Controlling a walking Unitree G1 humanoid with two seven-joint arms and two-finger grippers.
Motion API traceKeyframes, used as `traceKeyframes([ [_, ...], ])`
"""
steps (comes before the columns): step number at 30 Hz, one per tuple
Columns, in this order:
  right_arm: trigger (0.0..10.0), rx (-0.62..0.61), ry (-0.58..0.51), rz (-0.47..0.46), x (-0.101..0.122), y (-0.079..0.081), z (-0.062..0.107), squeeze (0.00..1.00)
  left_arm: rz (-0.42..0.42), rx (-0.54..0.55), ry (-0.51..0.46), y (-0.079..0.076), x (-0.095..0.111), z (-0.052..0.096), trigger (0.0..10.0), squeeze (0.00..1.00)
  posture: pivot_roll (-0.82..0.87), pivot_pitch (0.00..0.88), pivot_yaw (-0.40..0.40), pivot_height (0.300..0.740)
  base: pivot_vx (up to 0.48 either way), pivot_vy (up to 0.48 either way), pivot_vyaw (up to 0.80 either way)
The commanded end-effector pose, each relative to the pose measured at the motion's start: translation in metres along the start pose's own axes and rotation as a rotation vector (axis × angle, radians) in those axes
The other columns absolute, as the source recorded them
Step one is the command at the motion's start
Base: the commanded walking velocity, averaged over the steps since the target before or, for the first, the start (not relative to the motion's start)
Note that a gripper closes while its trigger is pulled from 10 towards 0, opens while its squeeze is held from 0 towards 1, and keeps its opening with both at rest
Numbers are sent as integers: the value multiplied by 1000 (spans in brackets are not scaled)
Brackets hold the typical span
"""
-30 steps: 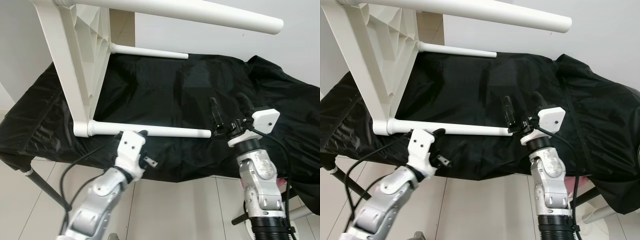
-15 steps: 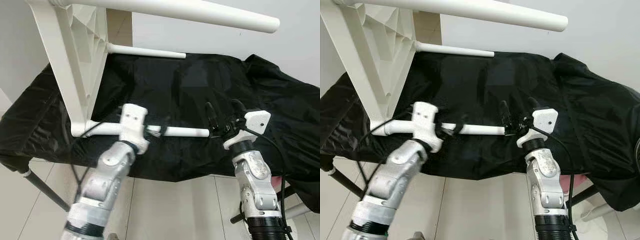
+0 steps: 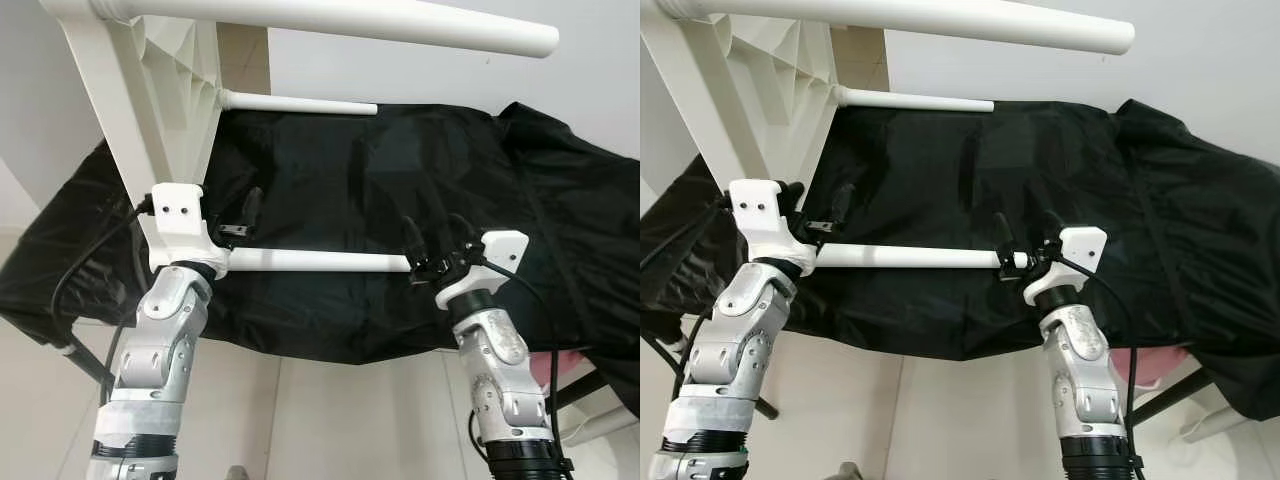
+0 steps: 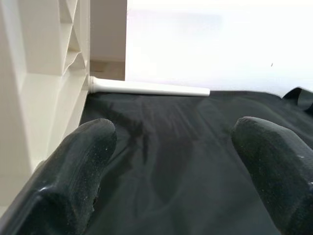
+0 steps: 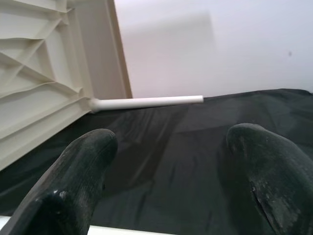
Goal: Building children table
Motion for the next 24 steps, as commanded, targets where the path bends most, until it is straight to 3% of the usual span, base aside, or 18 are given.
traceKeyframes([
  [1, 10000, -23, 4, -4, -5, -1, 1, 71, 15, -24, 34, -1, -7, -2, 10000, 0, -44, 0, 62, 740, 0, 0, 0],
  [3, 10000, -33, 1, -18, -6, 0, 1, 71, 10, -36, 47, -2, -9, -3, 10000, 0, -44, 0, 62, 740, 0, 0, 0],
  [4, 10000, -19, -35, -14, 3, 7, 1, 0, 8, -56, 71, -2, -14, -3, 10000, 0, -41, 0, 46, 740, 0, 0, 0],
  [6, 10000, -12, -55, 13, 9, 11, 1, 0, 6, -58, 77, -2, -15, -3, 10000, 0, -37, 0, 41, 740, 0, 0, 0],
  [8, 10000, 2, -86, 83, 18, 14, 2, 0, -13, -53, 85, 0, -16, -2, 10000, 0, -31, 0, 35, 740, 0, 0, 0],
  [11, 10000, 5, -160, 266, 37, 17, 3, 0, 30, -39, 101, 2, -19, 4, 10000, 0, -10, 0, 19, 740, 0, 0, 0],
  [12, 10000, 5, -160, 266, 37, 17, 3, 0, 30, -39, 101, 2, -19, 4, 10000, 0, -10, 0, 19, 740, 0, 0, 0],
  [15, 10000, 10, -289, 431, 68, 19, -1, 0, 41, -37, 94, 5, -18, 8, 10000, 0, 7, 0, 6, 740, 0, 0, 0],
  [17, 10000, 10, -289, 431, 68, 19, -1, 0, 41, -37, 94, 5, -18, 8, 10000, 0, 7, 0, 6, 740, 0, 0, 0],
  [18, 10000, 12, -373, 545, 87, 20, -5, 0, 50, -16, 88, 9, -16, 7, 10000, 0, 12, 0, 1, 740, 0, 0, 0],
  [19, 10000, 12, -373, 545, 87, 20, -5, 0, 50, -16, 88, 9, -16, 7, 10000, 0, 12, 0, 1, 740, 0, 0, 0],
  [20, 10000, 29, -440, 650, 103, 23, -10, 0, 61, -8, 92, 10, -16, 6, 10000, 0, 15, 0, -2, 740, 0, 0, 0],
  [24, 10000, 54, -511, 755, 121, 28, -20, 0, 68, -10, 98, 9, -17, 6, 10000, 0, 14, 0, -5, 740, 0, 0, 0],
])
Point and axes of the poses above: a point about 5 cm out from each wrist's last joint towards the gripper, its own z axis pointing back from the gripper into the wrist, its own x axis along the axis of the wrist's last joint, y = z × x, the point moved 4 cm from there along -z, pointing out of the wrist towards the gripper, and after that the axes turned 5 degrees about z, right-handed, at the moved point
